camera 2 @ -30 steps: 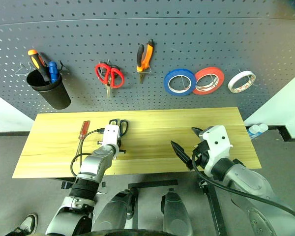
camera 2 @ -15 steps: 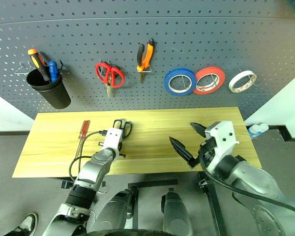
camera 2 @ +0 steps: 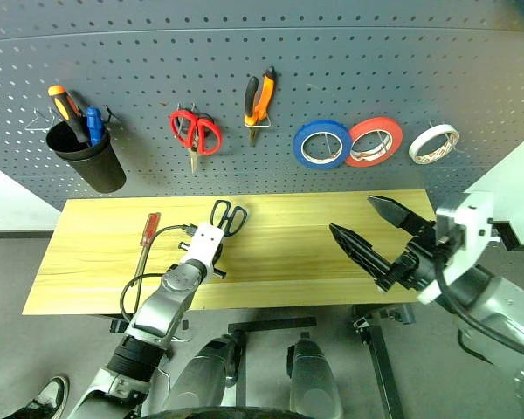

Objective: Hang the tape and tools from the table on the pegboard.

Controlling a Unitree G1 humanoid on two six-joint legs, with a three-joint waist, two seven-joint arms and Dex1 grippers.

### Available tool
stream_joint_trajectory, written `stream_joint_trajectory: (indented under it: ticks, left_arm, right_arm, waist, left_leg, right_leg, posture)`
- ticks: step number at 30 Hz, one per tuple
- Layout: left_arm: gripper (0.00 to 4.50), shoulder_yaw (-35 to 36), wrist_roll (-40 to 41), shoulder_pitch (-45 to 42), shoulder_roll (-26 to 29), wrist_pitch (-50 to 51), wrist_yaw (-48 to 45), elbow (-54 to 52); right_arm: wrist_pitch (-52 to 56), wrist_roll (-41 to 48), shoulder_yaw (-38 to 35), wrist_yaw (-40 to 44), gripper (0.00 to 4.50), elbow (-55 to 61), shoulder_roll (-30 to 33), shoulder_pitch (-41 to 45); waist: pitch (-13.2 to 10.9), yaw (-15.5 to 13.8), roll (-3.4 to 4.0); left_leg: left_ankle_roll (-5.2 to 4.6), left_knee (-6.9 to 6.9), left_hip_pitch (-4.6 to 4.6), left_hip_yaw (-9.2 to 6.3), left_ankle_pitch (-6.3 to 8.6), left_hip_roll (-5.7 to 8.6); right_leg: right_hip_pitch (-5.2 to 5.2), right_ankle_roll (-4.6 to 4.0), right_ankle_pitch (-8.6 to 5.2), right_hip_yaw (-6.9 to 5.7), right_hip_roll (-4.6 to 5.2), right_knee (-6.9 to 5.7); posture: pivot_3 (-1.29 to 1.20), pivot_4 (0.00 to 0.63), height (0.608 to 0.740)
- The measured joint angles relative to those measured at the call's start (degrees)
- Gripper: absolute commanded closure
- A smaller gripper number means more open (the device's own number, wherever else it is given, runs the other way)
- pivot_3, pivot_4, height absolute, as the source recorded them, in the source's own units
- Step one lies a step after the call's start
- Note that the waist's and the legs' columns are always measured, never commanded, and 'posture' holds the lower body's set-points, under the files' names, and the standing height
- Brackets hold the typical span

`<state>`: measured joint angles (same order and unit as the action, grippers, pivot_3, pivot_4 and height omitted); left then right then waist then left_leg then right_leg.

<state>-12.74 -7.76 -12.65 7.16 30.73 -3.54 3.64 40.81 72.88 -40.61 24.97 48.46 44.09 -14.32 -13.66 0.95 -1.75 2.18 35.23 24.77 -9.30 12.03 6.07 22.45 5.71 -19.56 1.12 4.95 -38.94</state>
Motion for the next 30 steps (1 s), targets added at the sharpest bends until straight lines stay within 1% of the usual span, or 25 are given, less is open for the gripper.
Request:
stream_joint_trajectory:
  ticks: [6, 9, 11, 17, 24, 30]
  left_arm:
    - [3.96, 0.01, -0.38, -0.15, -0.02, -3.06, -0.99, -0.02]
    - [3.96, -0.17, -0.56, -0.05, 0.27, -5.32, -1.91, -0.25]
    - [3.96, -1.26, -1.18, 0.47, 1.54, -7.95, -2.72, -1.29]
    - [3.96, -3.02, -2.99, 4.36, 4.70, -16.89, -4.46, -5.35]
    - [3.96, -3.23, -4.14, 8.71, 8.04, -27.47, -5.55, -8.83]
    - [3.96, -0.59, -4.84, 8.97, 8.06, -37.98, -2.73, -9.48]
  right_arm:
    - [-0.80, 10.92, -8.57, 2.00, 0.00, -0.48, 4.56, -2.56]
    - [-1.16, 14.47, -11.91, 2.48, 0.00, -1.25, 6.20, -3.57]
    - [-1.23, 15.77, -13.27, 2.69, 0.00, -1.62, 6.85, -3.94]
    - [-1.24, 17.37, -14.85, 4.25, 0.00, -2.48, 7.71, -4.85]
    - [-1.20, 16.09, -16.51, 7.25, 0.00, -4.59, 8.72, -5.88]
    - [-1.21, 13.89, -16.50, 8.44, 0.00, -5.06, 8.72, -6.00]
  waist:
    - [0.00, -0.04, 0.00]
    - [0.00, -0.04, 0.00]
    - [0.00, 0.00, 0.00]
    - [0.03, 0.07, 0.05]
    - [0.05, -0.22, 0.09]
    - [0.07, -0.13, 0.11]
  left_leg:
    - [-0.03, 0.04, 0.03, 0.02, 0.02, 0.00]
    - [-0.05, 0.08, 0.05, 0.03, 0.02, 0.00]
    - [-0.05, 0.08, 0.05, 0.03, 0.02, -0.01]
    - [-0.06, 0.08, 0.05, 0.05, 0.03, 0.00]
    - [-0.07, 0.12, 0.05, 0.04, 0.03, 0.00]
    - [-0.07, 0.12, 0.05, 0.05, 0.03, 0.00]
  right_leg:
    - [-0.01, 0.00, 0.00, -0.01, 0.02, 0.01]
    - [0.00, 0.01, 0.00, -0.01, 0.02, 0.01]
    - [0.00, 0.01, 0.00, -0.01, 0.02, 0.01]
    - [0.00, 0.01, 0.00, 0.01, 0.03, 0.01]
    - [-0.02, 0.00, 0.00, 0.00, 0.05, 0.01]
    - [-0.02, 0.01, 0.01, 0.00, 0.04, 0.00]
  posture:
    - [-0.15, 0.232, 0.715]
    - [-0.15, 0.229, 0.715]
    - [-0.15, 0.225, 0.715]
    - [-0.14, 0.217, 0.715]
    - [-0.13, 0.210, 0.715]
    - [-0.13, 0.208, 0.715]
